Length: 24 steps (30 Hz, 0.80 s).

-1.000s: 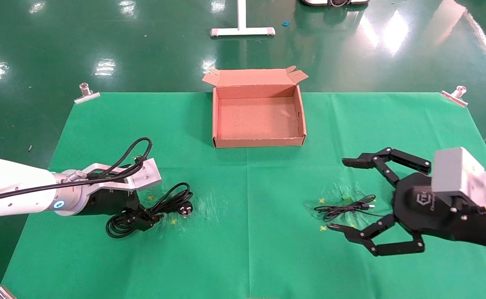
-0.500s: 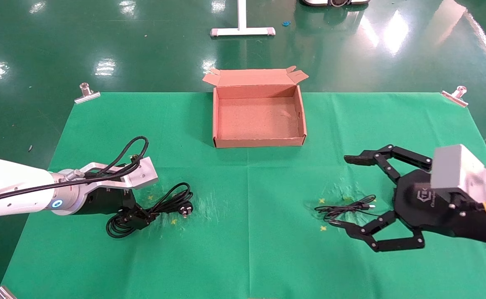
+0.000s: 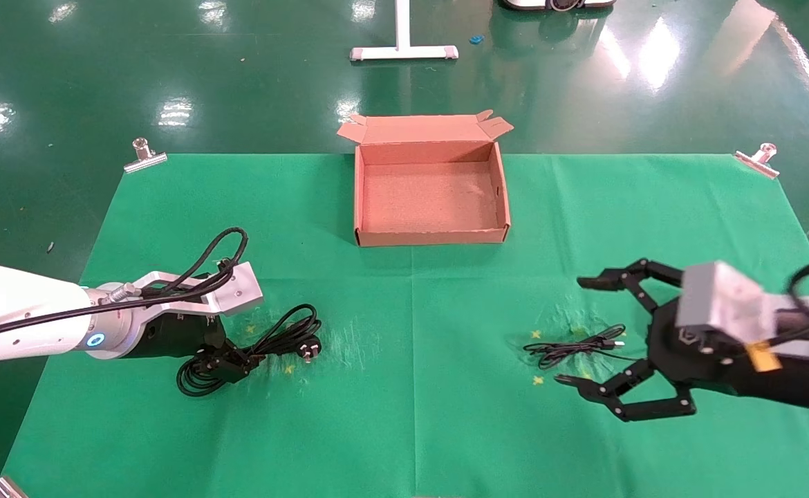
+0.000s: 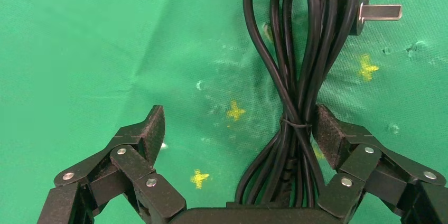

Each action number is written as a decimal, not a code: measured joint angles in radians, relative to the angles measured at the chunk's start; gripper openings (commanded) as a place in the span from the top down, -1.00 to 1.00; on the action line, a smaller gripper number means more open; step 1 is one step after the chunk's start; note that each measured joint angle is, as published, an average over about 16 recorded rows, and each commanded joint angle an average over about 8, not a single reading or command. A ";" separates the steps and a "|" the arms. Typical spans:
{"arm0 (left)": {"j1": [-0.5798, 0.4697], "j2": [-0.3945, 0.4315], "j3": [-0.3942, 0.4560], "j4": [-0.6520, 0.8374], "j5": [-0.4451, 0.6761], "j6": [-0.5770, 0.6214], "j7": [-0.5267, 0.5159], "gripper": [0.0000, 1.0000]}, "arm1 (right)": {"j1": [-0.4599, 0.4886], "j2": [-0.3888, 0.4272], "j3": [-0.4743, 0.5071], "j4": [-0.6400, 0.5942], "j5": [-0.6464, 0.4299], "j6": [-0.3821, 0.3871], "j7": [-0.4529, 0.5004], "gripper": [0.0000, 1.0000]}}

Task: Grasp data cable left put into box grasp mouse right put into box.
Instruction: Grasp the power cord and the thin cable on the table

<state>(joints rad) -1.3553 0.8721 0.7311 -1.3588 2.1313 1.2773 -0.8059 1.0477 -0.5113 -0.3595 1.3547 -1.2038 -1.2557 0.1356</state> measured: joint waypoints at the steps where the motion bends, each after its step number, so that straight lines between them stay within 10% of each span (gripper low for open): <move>1: 0.000 0.000 0.000 0.000 0.000 0.000 0.000 -1.00 | 0.005 -0.006 -0.011 -0.001 -0.028 0.007 0.006 -1.00; 24: 0.000 0.000 0.000 0.000 0.000 0.000 0.000 -1.00 | 0.090 -0.204 -0.167 -0.140 -0.435 0.158 0.129 -1.00</move>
<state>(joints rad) -1.3554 0.8721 0.7311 -1.3588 2.1314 1.2773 -0.8059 1.1382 -0.7152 -0.5264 1.2148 -1.6389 -1.0980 0.2647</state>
